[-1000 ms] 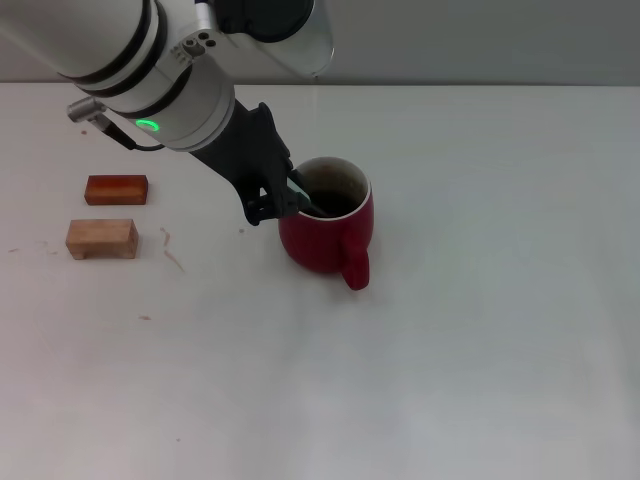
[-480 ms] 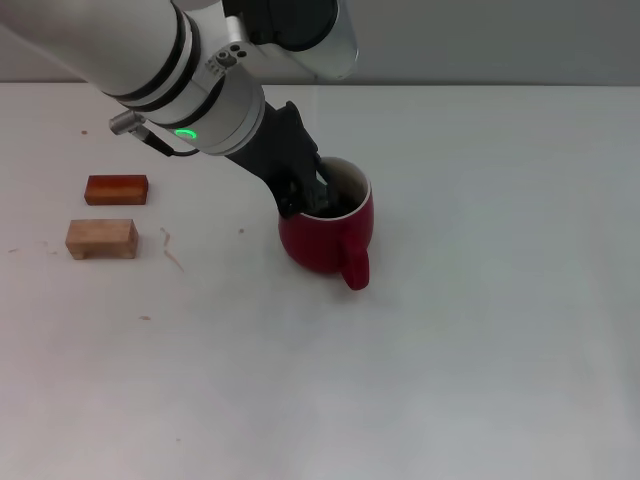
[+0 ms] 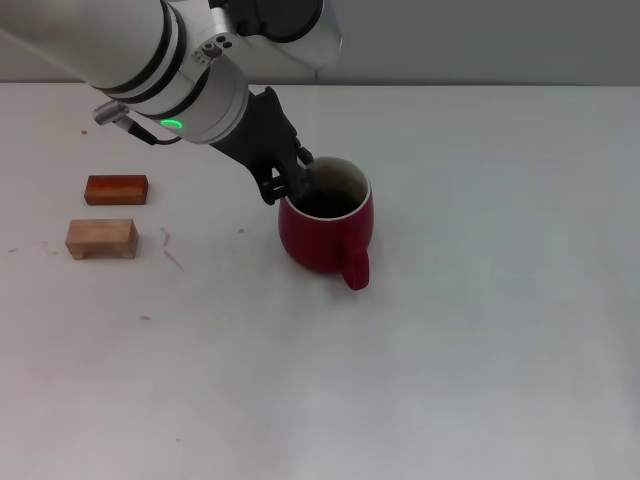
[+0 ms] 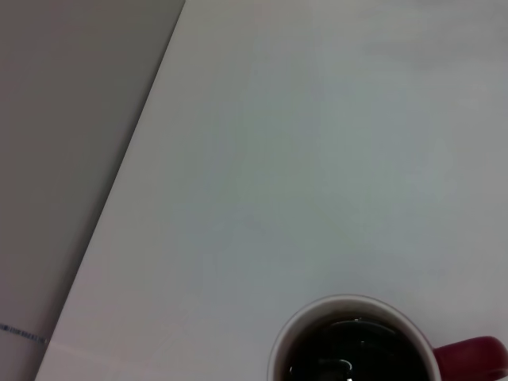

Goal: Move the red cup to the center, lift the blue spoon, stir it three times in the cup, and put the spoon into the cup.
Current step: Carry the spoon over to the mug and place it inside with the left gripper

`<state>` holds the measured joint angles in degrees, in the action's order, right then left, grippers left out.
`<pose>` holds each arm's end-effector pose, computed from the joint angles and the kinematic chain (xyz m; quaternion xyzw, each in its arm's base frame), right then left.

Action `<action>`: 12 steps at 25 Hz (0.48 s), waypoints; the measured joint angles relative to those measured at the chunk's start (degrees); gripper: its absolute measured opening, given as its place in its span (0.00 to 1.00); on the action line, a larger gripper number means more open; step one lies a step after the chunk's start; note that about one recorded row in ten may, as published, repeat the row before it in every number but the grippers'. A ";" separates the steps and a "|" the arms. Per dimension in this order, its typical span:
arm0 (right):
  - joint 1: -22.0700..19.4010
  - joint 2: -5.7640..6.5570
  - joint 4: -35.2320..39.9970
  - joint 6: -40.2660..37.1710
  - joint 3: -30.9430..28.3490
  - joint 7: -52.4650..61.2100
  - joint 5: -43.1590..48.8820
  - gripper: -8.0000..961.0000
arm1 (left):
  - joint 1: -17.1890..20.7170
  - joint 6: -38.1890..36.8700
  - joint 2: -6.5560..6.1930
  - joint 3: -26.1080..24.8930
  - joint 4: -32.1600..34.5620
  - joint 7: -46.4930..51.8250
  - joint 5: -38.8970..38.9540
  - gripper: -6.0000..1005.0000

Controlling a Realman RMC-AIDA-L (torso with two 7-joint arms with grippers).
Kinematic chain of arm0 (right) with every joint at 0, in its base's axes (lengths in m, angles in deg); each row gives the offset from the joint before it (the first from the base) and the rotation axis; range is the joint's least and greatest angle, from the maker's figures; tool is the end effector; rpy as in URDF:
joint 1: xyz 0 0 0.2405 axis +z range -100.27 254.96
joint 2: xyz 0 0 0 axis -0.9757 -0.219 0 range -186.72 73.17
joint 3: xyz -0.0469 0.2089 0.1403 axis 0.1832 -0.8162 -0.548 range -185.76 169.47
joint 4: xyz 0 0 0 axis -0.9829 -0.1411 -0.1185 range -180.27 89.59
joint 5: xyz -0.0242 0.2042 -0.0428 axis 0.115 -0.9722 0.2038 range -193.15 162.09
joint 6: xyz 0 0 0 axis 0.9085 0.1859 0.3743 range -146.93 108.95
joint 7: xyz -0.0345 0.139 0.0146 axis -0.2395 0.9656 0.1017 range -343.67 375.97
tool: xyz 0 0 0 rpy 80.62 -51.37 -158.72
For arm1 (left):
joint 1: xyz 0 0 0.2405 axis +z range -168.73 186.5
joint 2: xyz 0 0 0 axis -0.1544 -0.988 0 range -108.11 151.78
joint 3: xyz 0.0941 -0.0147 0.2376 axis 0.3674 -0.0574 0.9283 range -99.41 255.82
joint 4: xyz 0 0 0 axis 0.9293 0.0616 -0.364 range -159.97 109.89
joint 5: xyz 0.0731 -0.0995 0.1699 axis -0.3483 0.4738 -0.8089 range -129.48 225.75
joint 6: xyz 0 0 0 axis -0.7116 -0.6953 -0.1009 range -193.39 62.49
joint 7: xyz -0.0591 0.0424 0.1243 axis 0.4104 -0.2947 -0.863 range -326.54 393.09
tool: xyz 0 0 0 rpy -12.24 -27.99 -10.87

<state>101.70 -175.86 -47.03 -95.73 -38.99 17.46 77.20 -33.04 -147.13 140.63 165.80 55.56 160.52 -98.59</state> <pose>0.3711 0.3076 0.0503 -0.5604 0.2086 0.2586 0.7587 -0.1020 0.3757 -0.0183 -0.9693 -0.0173 0.1685 0.1783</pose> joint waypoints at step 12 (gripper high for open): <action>-0.02 0.00 0.03 -0.35 0.69 0.00 0.00 0.70 | 0.72 -7.30 -0.15 -0.24 4.62 0.63 -1.20 0.17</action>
<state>101.68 -175.86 -47.00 -96.08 -38.30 17.47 77.19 -32.32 -154.43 140.47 165.56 60.18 161.15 -99.79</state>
